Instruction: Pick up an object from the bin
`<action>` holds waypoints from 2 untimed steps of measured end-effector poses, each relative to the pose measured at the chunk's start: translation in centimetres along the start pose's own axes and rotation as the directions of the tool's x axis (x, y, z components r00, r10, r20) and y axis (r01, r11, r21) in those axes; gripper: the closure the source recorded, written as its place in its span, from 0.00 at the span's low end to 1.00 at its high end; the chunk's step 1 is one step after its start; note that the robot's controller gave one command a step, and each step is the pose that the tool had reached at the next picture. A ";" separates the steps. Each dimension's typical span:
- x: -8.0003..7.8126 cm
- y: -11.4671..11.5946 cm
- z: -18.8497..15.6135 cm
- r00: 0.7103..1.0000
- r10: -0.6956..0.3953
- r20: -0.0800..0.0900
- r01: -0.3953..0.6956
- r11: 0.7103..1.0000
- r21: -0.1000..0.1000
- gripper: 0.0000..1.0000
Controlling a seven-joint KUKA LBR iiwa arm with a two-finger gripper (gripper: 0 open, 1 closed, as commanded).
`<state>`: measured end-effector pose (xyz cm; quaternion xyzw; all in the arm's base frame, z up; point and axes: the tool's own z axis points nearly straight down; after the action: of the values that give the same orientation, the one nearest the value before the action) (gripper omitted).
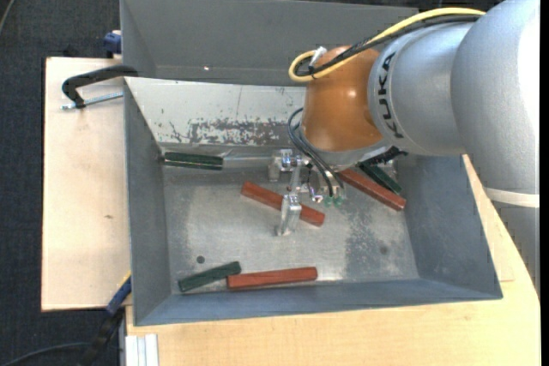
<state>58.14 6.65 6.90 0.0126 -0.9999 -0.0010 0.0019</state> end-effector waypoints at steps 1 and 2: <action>-0.1 -0.1 -0.2 1.000 0.002 0.004 -0.002 1.000 0.001 1.00; 0.7 -1.1 -14.8 0.996 -0.088 0.019 0.088 0.996 0.002 1.00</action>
Offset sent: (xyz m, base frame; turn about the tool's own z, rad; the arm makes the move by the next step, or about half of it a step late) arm 0.0000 0.0000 0.0000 0.0000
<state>57.56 5.51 21.74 0.0568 -0.9984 -0.0004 -0.0076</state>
